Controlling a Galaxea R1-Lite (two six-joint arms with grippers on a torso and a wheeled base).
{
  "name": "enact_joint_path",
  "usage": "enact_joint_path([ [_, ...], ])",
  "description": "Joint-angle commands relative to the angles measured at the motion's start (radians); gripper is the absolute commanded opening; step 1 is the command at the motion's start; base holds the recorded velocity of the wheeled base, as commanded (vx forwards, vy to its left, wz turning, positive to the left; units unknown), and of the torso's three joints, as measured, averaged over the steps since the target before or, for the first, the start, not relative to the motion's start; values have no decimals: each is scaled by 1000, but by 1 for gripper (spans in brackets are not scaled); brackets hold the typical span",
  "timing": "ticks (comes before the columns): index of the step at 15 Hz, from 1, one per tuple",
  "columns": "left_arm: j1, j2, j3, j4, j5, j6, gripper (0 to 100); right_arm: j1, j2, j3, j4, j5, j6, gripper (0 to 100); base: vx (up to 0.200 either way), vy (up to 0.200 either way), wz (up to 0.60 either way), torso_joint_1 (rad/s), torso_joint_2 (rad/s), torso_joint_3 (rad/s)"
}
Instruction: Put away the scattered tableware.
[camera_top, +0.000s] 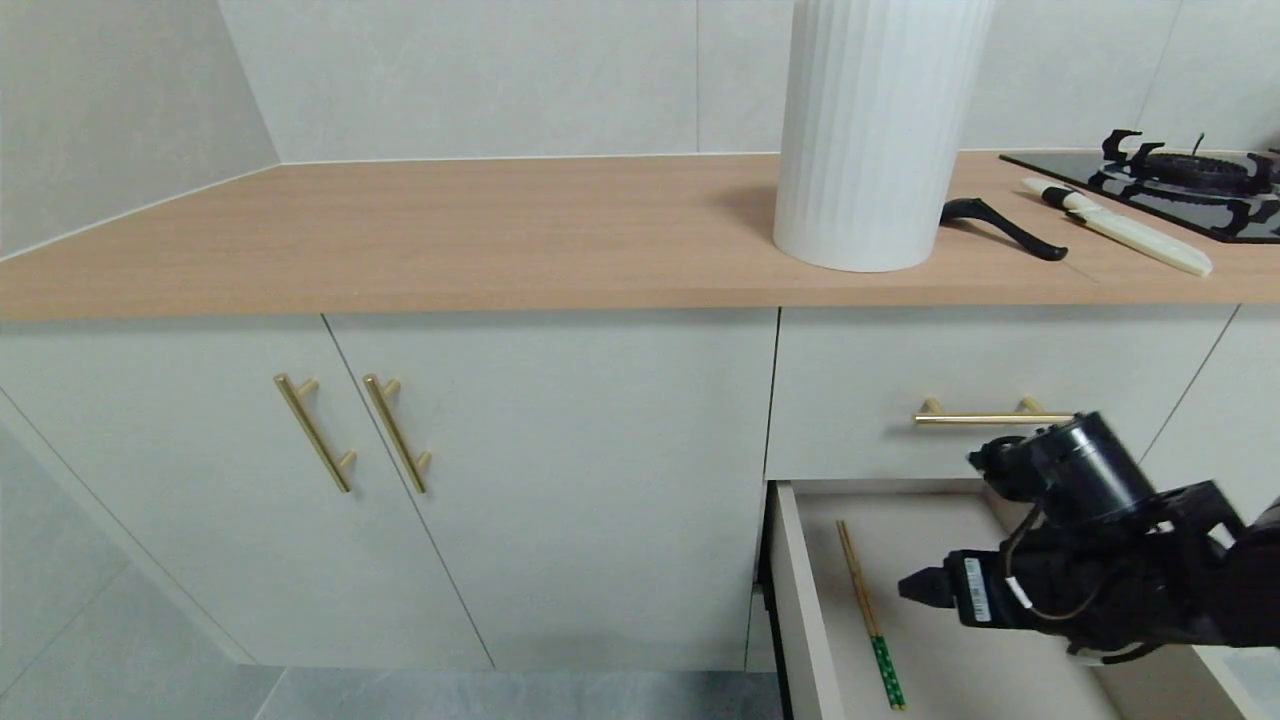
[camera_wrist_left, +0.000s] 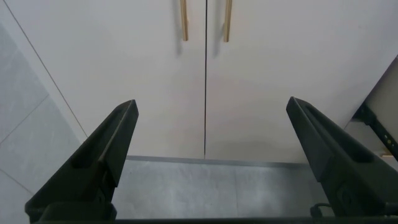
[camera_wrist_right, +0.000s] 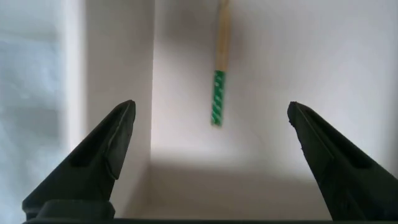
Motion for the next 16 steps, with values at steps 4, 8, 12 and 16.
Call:
enact_joint_path([
  [4, 0, 1, 0, 0, 0, 0, 100, -174, -361, -152, 271, 39, -193, 100, 0, 0, 0, 0, 0, 0],
  [8, 0, 1, 0, 1, 0, 0, 100, -176, -369, -130, 269, 31, -243, 100, 0, 0, 0, 10, -47, -38],
  [12, 0, 1, 0, 0, 0, 0, 100, -176, -363, -113, 236, 33, -251, 100, 0, 0, 0, 99, -295, -288],
  [16, 0, 1, 0, 1, 0, 0, 100, -188, -355, -104, 204, 33, -251, 100, 0, 0, 0, 138, -503, -309],
])
